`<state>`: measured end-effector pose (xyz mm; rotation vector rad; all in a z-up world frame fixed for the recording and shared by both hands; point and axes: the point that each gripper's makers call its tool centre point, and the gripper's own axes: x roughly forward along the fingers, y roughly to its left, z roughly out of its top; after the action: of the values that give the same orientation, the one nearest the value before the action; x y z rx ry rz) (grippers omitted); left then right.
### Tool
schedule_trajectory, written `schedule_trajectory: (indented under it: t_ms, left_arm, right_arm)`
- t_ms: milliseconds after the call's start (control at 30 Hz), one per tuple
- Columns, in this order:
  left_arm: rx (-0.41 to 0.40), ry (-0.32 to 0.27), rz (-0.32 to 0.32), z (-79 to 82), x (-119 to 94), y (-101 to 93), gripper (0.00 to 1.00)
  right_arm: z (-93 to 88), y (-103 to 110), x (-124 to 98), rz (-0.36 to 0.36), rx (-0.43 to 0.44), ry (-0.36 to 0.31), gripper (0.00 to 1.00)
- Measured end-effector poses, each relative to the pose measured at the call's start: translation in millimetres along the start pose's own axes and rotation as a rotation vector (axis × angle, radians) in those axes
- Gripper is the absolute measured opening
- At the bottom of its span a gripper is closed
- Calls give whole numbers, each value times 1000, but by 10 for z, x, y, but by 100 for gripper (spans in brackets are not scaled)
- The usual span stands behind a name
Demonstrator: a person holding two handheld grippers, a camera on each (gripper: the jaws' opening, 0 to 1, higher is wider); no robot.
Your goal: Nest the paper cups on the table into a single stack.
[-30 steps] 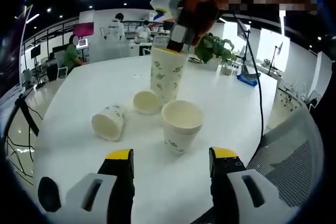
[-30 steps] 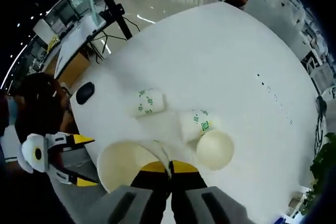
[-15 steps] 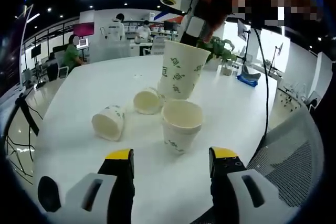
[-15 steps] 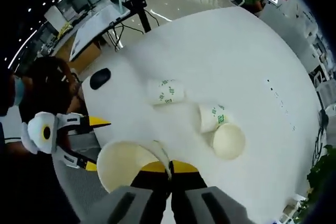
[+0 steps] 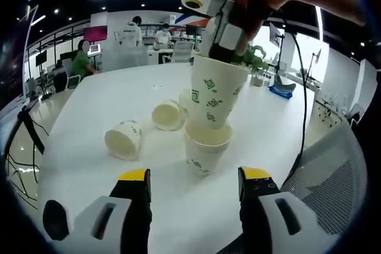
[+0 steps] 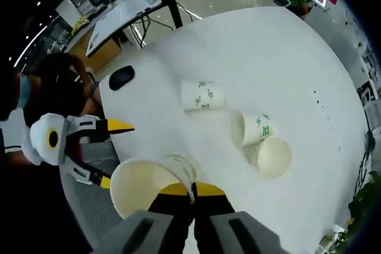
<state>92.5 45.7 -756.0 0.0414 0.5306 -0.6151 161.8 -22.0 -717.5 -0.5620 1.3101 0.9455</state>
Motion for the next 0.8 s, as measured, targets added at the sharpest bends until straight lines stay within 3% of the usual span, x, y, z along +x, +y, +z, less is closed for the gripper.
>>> schedule_trajectory:
  t_ms: [800]
  left_arm:
    - [-6, -13, -6, 12, 2, 4, 62]
  right_arm:
    - [-55, 30, 352, -20, -35, 59, 0]
